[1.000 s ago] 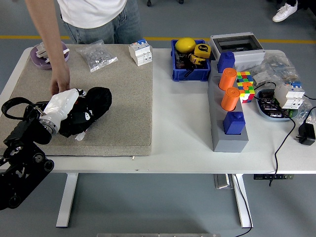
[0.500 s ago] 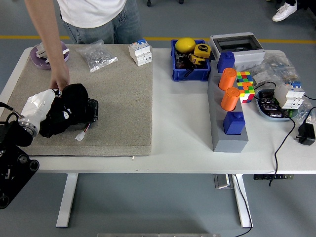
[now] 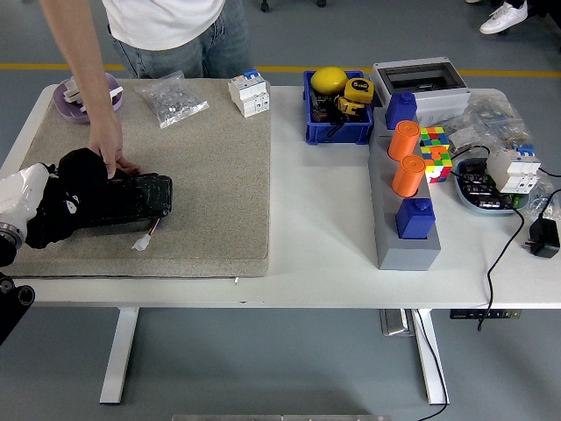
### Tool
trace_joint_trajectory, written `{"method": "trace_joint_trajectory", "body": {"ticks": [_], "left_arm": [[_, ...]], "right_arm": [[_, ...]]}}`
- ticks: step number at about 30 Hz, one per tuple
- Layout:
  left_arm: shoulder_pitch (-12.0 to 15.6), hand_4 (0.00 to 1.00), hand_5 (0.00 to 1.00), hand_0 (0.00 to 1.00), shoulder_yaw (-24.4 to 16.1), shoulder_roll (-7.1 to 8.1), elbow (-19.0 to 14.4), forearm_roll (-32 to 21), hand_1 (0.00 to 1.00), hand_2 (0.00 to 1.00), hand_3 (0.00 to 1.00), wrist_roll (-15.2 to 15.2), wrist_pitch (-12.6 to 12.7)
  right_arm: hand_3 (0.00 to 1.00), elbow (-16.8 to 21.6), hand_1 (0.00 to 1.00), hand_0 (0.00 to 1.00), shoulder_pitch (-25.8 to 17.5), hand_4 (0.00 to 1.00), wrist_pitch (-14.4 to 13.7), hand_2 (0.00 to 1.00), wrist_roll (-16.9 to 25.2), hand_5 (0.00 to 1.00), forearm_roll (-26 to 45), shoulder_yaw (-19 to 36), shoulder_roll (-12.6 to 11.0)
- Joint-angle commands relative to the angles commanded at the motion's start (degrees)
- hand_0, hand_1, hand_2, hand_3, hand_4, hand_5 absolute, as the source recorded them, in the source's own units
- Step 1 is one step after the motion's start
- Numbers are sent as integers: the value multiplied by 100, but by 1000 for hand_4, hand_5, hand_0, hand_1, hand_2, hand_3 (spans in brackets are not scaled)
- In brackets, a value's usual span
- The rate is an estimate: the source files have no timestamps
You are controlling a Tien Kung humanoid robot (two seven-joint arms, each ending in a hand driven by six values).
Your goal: Pick the rag up,wipe the panel,place it on the desk
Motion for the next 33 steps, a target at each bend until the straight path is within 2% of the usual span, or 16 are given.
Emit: {"method": "trace_joint_trajectory", "body": {"ticks": [6,19,26,33], "left_arm": [[26,107,2,182,-181,40,284,151,113,529,455,-10,78],[128,107,2,184,-460,134,445,132,113,528,456,39,200],[177,107,2,183,-436,151,274,132,114,527,458,53,222],[147,108,2,183,-223,90,39,67,116,528,458,112,236]], "right_arm": [[757,0,602,726,3,998,13,719,-5,610,22,-45,3],[757,7,602,727,-4,998,17,719,-4,611,13,-18,4],[756,8,601,727,-13,998,16,718,-2,611,9,-9,4],[756,11,601,727,-11,998,12,718,-2,610,7,-33,-11]]}}
